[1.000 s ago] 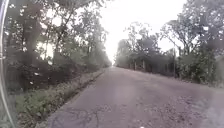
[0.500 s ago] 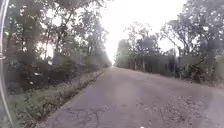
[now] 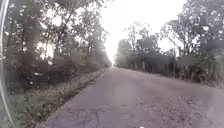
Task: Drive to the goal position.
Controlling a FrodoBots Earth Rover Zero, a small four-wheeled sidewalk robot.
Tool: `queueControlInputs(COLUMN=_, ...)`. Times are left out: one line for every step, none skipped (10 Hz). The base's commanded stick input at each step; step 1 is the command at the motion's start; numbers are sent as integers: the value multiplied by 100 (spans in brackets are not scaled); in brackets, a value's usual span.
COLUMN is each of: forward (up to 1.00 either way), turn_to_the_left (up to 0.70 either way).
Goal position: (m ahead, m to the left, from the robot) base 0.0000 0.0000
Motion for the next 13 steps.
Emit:
queueControlInputs(forward=10, turn_to_the_left=1)
queueControlInputs(forward=10, turn_to_the_left=1)
queueControlInputs(forward=10, turn_to_the_left=1)
queueControlInputs(forward=10, turn_to_the_left=1)
queueControlInputs(forward=10, turn_to_the_left=1)
queueControlInputs(forward=10, turn_to_the_left=1)
queueControlInputs(forward=10, turn_to_the_left=1)
queueControlInputs(forward=10, turn_to_the_left=1)
queueControlInputs(forward=10, turn_to_the_left=1)
queueControlInputs(forward=10, turn_to_the_left=1)
queueControlInputs(forward=10, turn_to_the_left=1)
queueControlInputs(forward=10, turn_to_the_left=1)
queueControlInputs(forward=10, turn_to_the_left=1)
